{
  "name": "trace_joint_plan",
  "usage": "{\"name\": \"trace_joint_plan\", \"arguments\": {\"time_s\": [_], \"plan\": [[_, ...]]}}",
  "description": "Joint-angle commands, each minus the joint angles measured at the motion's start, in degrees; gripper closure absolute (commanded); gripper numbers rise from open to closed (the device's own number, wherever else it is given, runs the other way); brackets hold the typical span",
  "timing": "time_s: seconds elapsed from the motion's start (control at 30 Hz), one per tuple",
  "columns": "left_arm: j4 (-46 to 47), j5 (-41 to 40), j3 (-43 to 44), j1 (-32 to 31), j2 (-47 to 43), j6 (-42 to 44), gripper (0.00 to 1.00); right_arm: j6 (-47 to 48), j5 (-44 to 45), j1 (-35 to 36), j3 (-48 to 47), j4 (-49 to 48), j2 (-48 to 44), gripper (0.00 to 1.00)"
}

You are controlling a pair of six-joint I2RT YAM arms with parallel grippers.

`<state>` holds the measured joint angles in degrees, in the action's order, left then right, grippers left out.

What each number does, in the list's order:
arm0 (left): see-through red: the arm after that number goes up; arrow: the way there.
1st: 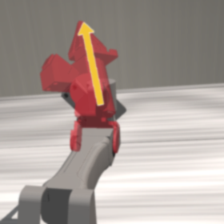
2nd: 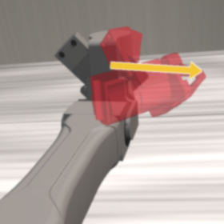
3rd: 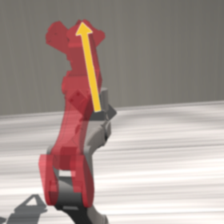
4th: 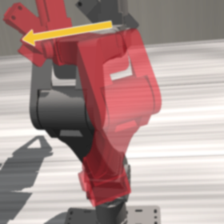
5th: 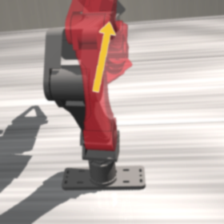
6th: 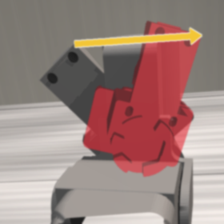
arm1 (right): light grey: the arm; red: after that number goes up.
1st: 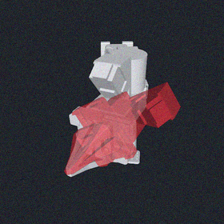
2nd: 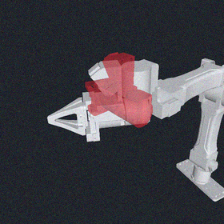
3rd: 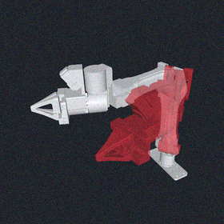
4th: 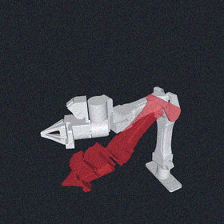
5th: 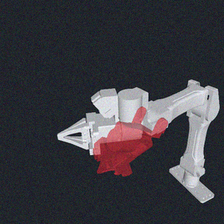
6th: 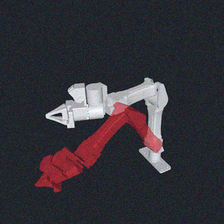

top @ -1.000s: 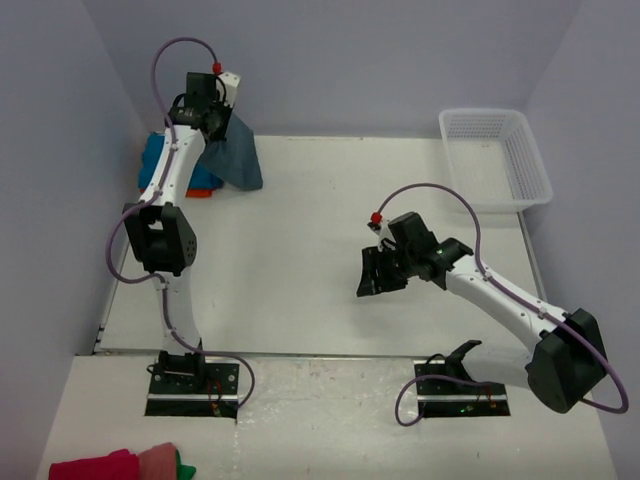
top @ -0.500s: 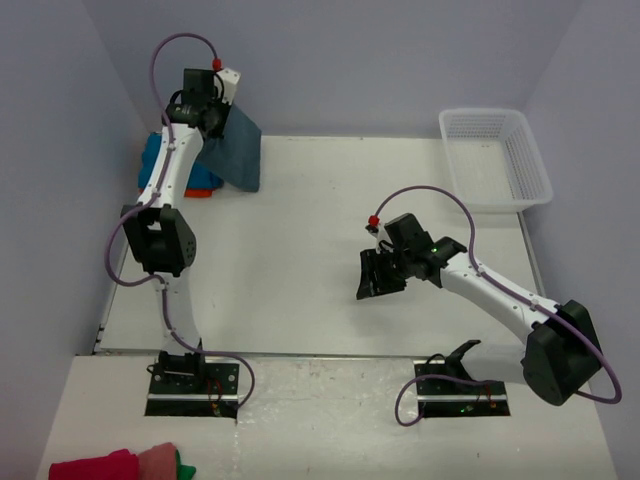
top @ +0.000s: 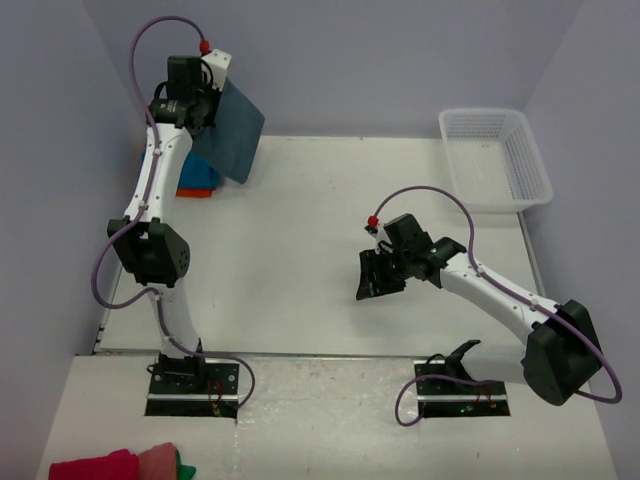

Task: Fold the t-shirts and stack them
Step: Put the neatly folded tshirt into the corner of the board with the left arm

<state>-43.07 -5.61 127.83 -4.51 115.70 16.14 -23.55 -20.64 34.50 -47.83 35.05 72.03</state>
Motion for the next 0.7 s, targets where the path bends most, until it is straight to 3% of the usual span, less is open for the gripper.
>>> {"name": "trace_joint_plan", "arguments": {"time_s": [0.0,0.67], "plan": [[1.85,-1.42,2.69,0.65,-2.67,2.14,1.00,-0.53,-0.36,0.30,0.37,-0.86,-0.05,0.50],[1.06,-1.43,5.85,4.51,0.49,2.93,1.00,-0.79,0.69,0.66,0.20,1.07,-0.49,0.50]]}}
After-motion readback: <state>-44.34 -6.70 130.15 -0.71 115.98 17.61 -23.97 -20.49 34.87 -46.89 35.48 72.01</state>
